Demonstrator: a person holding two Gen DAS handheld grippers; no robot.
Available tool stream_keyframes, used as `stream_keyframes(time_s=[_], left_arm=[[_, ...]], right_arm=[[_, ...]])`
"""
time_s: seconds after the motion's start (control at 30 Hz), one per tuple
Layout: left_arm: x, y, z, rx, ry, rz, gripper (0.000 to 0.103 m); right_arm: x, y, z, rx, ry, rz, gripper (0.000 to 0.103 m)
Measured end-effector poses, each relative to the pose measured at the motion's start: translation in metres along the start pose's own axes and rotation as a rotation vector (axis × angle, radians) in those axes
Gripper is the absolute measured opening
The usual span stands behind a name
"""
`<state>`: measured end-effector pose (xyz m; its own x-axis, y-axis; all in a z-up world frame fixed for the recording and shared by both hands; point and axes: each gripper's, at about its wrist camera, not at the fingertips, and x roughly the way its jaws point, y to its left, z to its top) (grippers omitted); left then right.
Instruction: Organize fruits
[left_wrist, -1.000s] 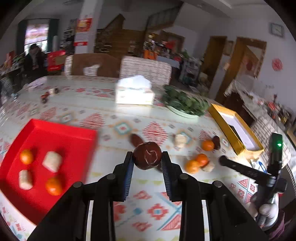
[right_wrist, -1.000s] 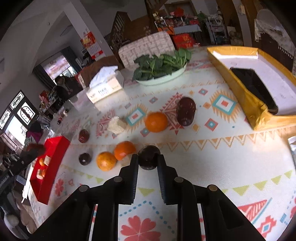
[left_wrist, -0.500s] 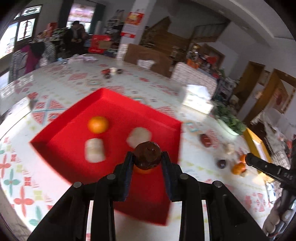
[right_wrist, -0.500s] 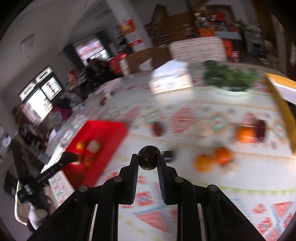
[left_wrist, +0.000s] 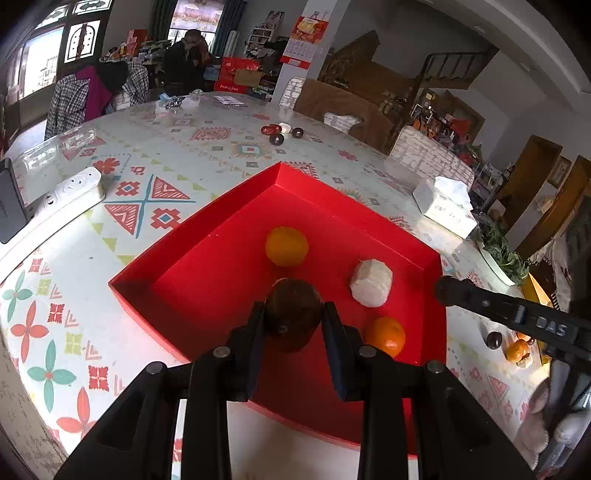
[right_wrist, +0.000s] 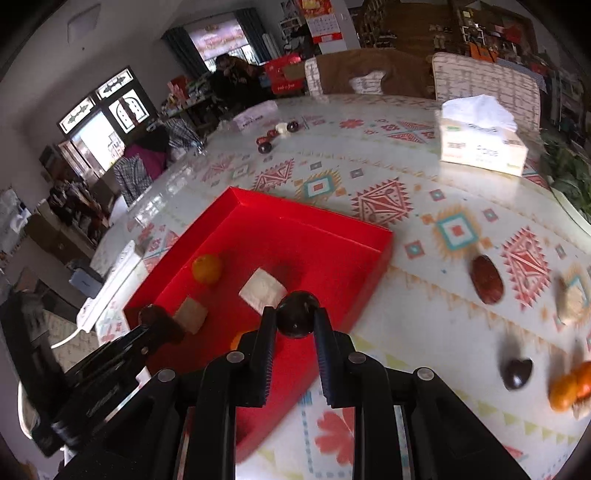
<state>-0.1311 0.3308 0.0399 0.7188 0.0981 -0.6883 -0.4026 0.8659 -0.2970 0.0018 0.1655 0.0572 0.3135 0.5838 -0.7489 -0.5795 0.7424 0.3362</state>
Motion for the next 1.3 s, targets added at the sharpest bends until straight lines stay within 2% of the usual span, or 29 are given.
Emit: stream_keyframes(time_s=[0.23,0.3,0.33,0.37,0.47,0.6,0.73,0.87,0.93,1.03,1.17,1.3], left_arm=[[0.004,0.006,0.004,-0.008,0.000,0.002,0.030],[0.004,0.007,0.005,-0.012,0.002,-0.008,0.038],[0.004,0.007,0.005,-0.011,-0.001,-0.009,0.041],[0.003,0.006,0.006,-0.009,-0.005,-0.008,0.044],[-0.001,0.004,0.007,-0.004,-0.017,-0.011,0.044],[-0.008,-0.007,0.008,0.016,-0.028,-0.028,0.044],[-0.023,-0.037,0.003,0.071,-0.033,-0.089,0.045],[-0.032,-0.083,-0.010,0.154,-0.014,-0.187,0.052],[-0.031,-0.110,-0.021,0.204,0.008,-0.229,0.057],[-0.022,-0.144,-0.040,0.256,0.061,-0.271,0.057],[-0.008,-0.184,-0.069,0.319,0.124,-0.287,0.057],[0.002,-0.202,-0.086,0.352,0.155,-0.266,0.057]], right_arm=[[0.022,0.007,0.007,-0.023,0.024,-0.039,0.024],[0.025,0.009,0.009,-0.022,0.022,-0.045,0.024],[0.026,0.008,0.009,-0.013,0.020,-0.045,0.026],[0.026,0.008,0.010,-0.004,0.019,-0.041,0.034],[0.024,0.007,0.011,0.022,0.006,-0.016,0.056],[0.012,0.005,0.011,0.028,-0.013,-0.007,0.056],[-0.010,-0.004,0.004,0.024,-0.004,-0.009,0.056],[-0.044,-0.029,-0.015,0.034,0.001,-0.039,0.056],[-0.061,-0.047,-0.027,0.052,-0.001,-0.066,0.056],[-0.088,-0.082,-0.051,0.116,0.003,-0.103,0.056],[-0.115,-0.117,-0.079,0.176,-0.005,-0.140,0.056],[-0.142,-0.147,-0.107,0.205,-0.026,-0.187,0.056]])
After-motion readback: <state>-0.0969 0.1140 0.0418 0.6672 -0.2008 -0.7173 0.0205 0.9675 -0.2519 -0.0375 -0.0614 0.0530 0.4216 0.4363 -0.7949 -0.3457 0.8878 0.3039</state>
